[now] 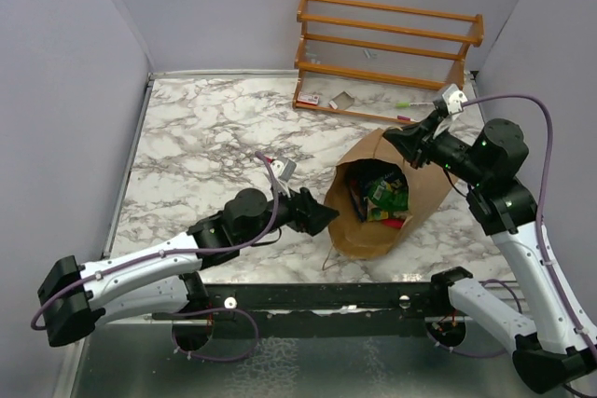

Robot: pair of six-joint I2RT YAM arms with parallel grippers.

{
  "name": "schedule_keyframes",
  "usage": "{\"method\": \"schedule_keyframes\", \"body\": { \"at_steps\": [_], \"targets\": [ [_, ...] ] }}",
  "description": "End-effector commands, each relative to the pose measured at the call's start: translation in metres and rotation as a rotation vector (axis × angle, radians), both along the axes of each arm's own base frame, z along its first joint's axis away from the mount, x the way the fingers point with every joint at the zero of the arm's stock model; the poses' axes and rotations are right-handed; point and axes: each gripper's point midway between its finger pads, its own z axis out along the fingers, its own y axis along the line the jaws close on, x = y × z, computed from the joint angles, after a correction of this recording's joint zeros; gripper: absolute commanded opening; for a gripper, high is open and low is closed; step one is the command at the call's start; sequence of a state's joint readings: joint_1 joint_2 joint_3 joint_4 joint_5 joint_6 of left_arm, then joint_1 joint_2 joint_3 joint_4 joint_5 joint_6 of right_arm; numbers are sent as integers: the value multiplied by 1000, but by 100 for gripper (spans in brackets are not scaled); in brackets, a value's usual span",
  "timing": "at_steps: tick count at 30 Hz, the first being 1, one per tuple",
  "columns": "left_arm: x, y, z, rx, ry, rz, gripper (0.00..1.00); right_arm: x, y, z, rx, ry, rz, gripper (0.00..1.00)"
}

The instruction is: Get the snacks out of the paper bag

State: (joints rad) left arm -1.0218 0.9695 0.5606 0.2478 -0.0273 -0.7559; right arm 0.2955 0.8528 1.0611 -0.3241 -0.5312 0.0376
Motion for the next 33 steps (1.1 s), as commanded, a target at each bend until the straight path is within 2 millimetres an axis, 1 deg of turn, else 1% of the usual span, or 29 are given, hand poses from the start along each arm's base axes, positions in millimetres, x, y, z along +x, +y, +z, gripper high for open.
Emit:
{"method": "schedule_keyframes", "body": {
  "at_steps": [1, 2, 4, 6, 7, 10, 12, 14, 17, 18, 19, 20, 22, 23, 26, 27, 30, 33],
  "targets": [
    [-11, 1, 19, 101, -161, -24, 81, 3, -3, 19, 36, -64, -33, 2],
    [-16, -7, 24, 94, -185, -44, 83, 4, -5, 18, 36, -58, -44, 2],
    [-25, -25, 32, 87, -239, -75, 84, 4, -6, 19, 36, -64, -51, 2],
    [-30, -44, 32, 119, -280, -83, 84, 3, -7, 23, 43, -82, -56, 2],
    [-29, -55, 30, 136, -284, -81, 82, 2, -8, 25, 47, -87, -59, 2],
    [-18, -79, 21, 160, -246, -36, 66, 0, -9, 30, 50, -98, -60, 2],
    [-15, -93, 16, 158, -246, -44, 56, -2, -9, 33, 53, -109, -62, 2],
    [-17, -107, 16, 143, -267, -78, 50, -4, -9, 36, 53, -118, -58, 2],
    [-11, -120, -3, 201, -260, -77, 40, -6, -8, 38, 57, -128, -45, 2],
    [-8, -125, -8, 218, -259, -74, 39, -7, -8, 38, 60, -130, -42, 2],
    [-6, -128, -12, 233, -266, -72, 40, -7, -7, 38, 63, -131, -40, 2],
    [-5, -134, -16, 240, -281, -89, 45, -8, -7, 39, 66, -132, -36, 2],
    [-3, -146, -16, 225, -333, -120, 56, -8, -6, 38, 68, -128, -28, 2],
    [0, -151, -18, 235, -349, -120, 58, -8, -5, 38, 69, -126, -23, 2],
    [19, -162, -26, 266, -363, -82, 59, -9, -5, 39, 72, -127, -21, 2],
    [24, -166, -34, 278, -359, -77, 59, -9, -5, 39, 73, -129, -24, 2],
    [36, -170, -47, 294, -351, -65, 60, -11, -5, 41, 73, -134, -22, 2],
    [43, -176, -51, 314, -365, -69, 66, -11, -5, 40, 70, -132, -22, 2]
  ]
}}
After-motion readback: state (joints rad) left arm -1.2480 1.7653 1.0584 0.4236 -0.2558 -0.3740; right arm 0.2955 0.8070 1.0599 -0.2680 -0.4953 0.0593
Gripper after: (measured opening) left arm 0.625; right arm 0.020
